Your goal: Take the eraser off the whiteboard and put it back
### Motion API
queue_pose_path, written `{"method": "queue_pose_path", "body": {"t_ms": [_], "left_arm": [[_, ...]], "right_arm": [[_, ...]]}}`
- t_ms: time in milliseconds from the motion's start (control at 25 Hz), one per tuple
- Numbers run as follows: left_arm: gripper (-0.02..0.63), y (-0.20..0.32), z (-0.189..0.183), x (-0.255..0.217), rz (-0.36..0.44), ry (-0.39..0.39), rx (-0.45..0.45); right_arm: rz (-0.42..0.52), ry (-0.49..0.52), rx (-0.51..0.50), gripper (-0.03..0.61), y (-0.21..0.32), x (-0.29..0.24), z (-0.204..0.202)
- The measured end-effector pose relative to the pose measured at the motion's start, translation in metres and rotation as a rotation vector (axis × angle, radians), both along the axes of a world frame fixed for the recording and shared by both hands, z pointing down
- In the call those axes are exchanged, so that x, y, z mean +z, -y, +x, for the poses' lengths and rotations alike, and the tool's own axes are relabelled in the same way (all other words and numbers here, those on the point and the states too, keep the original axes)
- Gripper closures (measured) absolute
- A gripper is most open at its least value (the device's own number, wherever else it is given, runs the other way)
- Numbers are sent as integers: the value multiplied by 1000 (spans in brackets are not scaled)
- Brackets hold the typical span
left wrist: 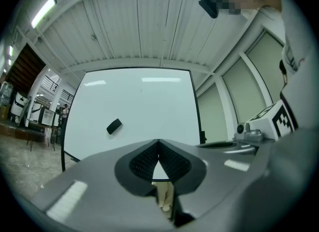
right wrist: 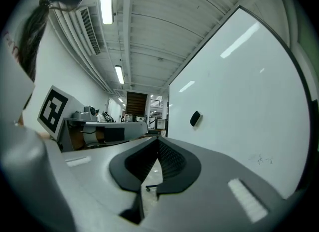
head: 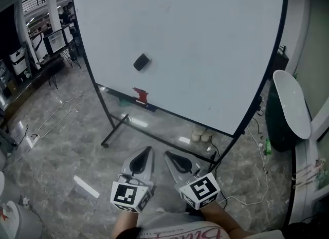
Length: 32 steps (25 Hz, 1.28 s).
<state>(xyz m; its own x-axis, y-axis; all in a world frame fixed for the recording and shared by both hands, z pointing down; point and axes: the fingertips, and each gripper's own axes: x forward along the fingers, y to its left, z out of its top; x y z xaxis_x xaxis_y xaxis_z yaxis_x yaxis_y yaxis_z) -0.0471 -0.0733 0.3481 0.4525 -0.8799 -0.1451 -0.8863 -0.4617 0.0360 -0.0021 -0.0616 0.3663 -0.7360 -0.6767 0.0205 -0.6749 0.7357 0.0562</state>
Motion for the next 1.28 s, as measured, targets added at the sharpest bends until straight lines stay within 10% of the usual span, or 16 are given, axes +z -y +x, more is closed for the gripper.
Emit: {"method": "queue_pose_path", "body": {"t_ms": [440,1280], "left_arm": [[607,102,-38,1,-5,75,-31],[319,308,-56,-42,206,419,-106]], "right_arm": [[-52,-11,52,577,78,8,-16],[-64,31,-92,577,246,-2,-36]]}}
